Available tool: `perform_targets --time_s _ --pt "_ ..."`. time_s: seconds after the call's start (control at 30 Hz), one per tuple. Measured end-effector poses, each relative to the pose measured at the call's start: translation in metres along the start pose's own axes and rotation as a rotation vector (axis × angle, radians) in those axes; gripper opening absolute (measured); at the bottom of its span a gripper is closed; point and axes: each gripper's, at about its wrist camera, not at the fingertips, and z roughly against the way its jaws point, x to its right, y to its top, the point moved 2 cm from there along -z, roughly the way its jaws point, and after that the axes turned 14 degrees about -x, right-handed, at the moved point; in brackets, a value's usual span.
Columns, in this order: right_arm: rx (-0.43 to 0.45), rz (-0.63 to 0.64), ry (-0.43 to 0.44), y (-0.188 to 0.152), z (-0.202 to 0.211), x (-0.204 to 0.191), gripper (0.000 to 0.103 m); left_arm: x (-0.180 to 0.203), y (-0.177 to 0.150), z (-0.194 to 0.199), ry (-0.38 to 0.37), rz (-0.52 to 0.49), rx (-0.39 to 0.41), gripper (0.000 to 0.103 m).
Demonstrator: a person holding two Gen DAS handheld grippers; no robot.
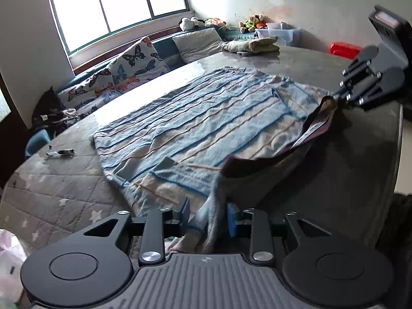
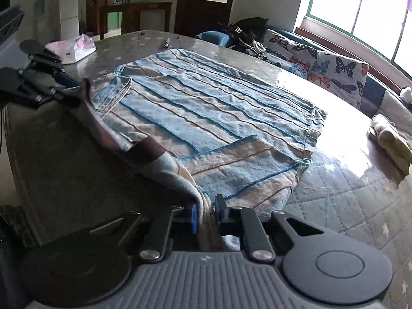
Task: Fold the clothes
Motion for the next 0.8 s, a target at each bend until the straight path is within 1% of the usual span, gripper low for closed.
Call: perform_targets --time_s 0.17,0.23,0.3,0.4,0.47,0.63,0.8 --pt "0.019 -0.018 -0.008 -0.001 0.005 -0.001 0.011 0.011 -0.013 0.006 0.045 -0.065 -0.008 0.034" --pt "0.028 -0.027 -0.010 -0.001 0.007 -0.001 0.010 0.015 -0.017 0.005 0.060 -0.094 -0.018 0.031" --pt "0.038 -0.033 -0.014 -0.002 0.010 -0.003 0.009 0.018 -0.021 0.003 0.067 -0.109 -0.029 0.016" --pt "0.053 -0.039 -0.020 -0.003 0.016 -0.005 0.007 0.018 -0.024 0.006 0.060 -0.088 -0.020 0.008" --pt "0.063 -0.041 -0.019 -0.004 0.022 -0.007 0.006 0.018 -0.023 0.013 0.054 -0.077 0.000 0.007" --pt "0.088 -0.043 0.000 -0.008 0.044 -0.009 0.006 0.022 -0.026 0.041 0.053 -0.099 0.037 0.006" --pt "0.084 -0.019 0.054 -0.027 0.088 -0.025 0.006 0.033 -0.042 0.083 0.016 -0.111 0.053 0.006"
